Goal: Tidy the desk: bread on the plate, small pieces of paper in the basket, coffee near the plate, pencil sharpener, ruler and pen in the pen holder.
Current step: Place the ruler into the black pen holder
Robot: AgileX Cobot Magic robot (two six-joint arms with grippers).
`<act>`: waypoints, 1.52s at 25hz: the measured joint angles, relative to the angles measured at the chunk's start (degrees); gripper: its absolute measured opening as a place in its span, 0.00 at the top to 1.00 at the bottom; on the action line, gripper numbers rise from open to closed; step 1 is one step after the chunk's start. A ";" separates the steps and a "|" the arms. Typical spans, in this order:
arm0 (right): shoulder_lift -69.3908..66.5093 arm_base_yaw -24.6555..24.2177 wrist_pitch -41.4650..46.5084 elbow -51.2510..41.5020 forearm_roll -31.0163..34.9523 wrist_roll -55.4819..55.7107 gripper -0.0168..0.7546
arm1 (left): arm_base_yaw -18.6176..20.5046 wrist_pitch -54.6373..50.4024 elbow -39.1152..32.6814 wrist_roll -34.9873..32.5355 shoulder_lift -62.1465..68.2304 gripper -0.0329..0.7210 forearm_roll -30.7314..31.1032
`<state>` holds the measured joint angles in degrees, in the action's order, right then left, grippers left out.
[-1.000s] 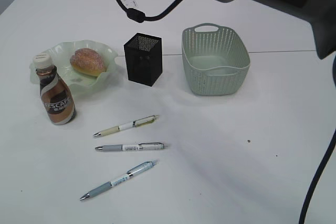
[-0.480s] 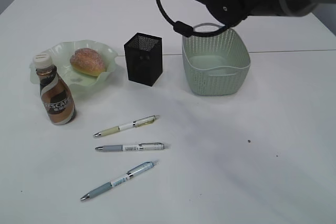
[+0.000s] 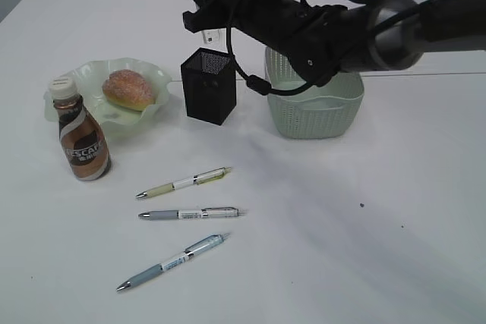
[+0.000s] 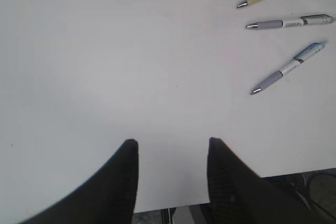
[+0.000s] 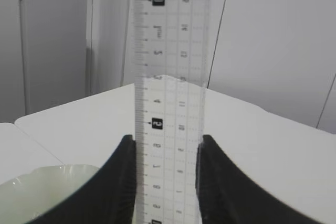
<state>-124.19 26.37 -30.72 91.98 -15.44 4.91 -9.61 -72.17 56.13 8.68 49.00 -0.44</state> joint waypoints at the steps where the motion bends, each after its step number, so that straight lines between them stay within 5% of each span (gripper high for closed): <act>1: -0.68 -0.14 -0.47 0.00 1.20 -0.31 0.69 | 0.00 0.00 0.00 0.00 0.00 0.53 0.09; 38: -13.78 -1.04 -1.93 10.97 6.88 -1.05 0.69 | 0.00 0.00 0.00 0.00 0.00 0.53 2.21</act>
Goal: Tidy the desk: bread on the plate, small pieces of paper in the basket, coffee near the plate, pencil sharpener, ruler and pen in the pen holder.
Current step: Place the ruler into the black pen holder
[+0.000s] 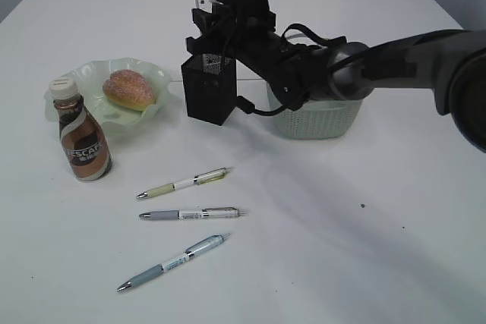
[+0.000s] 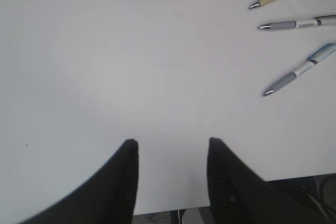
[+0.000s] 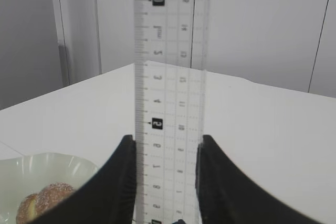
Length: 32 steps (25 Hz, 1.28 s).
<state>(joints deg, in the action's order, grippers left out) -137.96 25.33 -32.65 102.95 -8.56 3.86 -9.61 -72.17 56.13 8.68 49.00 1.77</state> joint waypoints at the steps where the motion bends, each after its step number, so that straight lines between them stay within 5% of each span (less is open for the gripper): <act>1: -0.32 0.00 0.08 0.42 0.00 0.00 0.69 | 0.00 0.00 0.00 0.00 0.00 0.53 0.00; 32: -3.31 -0.41 0.08 2.06 1.14 -0.76 0.66 | 0.00 0.00 0.00 0.00 0.00 0.53 0.00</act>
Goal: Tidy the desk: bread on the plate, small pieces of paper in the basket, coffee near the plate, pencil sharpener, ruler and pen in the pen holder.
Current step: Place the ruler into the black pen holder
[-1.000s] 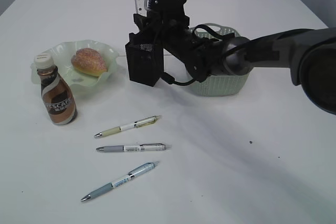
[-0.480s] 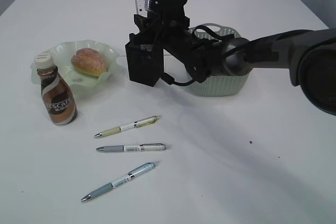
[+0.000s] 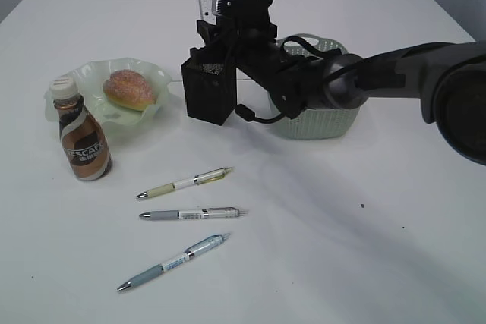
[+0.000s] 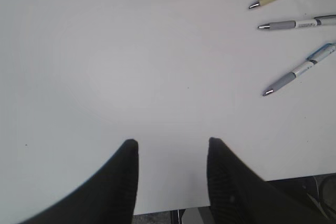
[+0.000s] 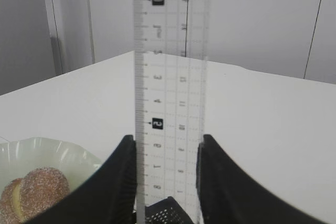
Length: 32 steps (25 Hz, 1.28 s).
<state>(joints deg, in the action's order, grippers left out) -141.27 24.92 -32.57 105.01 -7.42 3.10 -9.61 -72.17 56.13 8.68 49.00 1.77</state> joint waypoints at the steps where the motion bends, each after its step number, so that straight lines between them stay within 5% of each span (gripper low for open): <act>1: 0.00 -0.14 0.00 0.00 0.00 0.00 0.65 | 0.00 0.00 0.00 0.00 0.00 0.53 0.00; 32: -0.20 -0.28 7.61 1.86 1.67 -0.12 0.63 | 0.00 0.00 0.00 0.00 0.00 0.54 -0.32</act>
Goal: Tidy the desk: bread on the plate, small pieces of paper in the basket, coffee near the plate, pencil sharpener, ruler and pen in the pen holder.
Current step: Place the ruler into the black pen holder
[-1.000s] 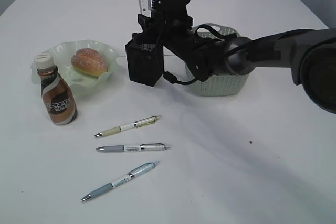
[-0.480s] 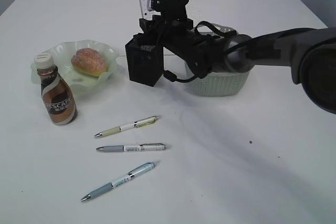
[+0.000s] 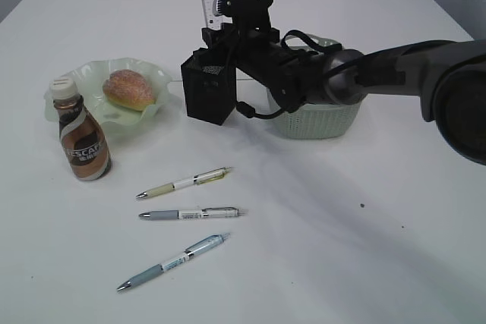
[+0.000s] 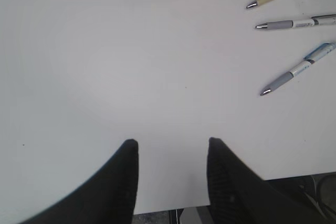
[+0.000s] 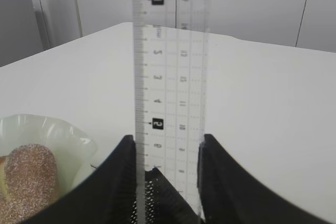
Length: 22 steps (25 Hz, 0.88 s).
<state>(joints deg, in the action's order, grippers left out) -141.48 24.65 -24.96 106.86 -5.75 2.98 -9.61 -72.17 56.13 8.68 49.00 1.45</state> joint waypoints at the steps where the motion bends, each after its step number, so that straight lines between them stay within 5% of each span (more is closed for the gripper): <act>1: 0.00 0.00 0.00 0.00 0.00 0.00 0.63 | 0.00 0.00 0.00 0.00 0.00 0.54 0.00; 13: -0.14 -0.54 3.17 1.46 1.01 -1.06 0.49 | 0.00 0.00 0.00 0.00 0.00 0.54 -0.09; 22: -0.14 -0.54 3.66 1.49 1.07 -1.06 0.48 | 0.00 0.00 0.00 0.00 0.00 0.53 -0.09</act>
<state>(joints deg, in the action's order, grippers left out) -141.61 24.10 -21.30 108.35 -4.68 1.93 -9.61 -72.17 56.13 8.68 49.00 1.36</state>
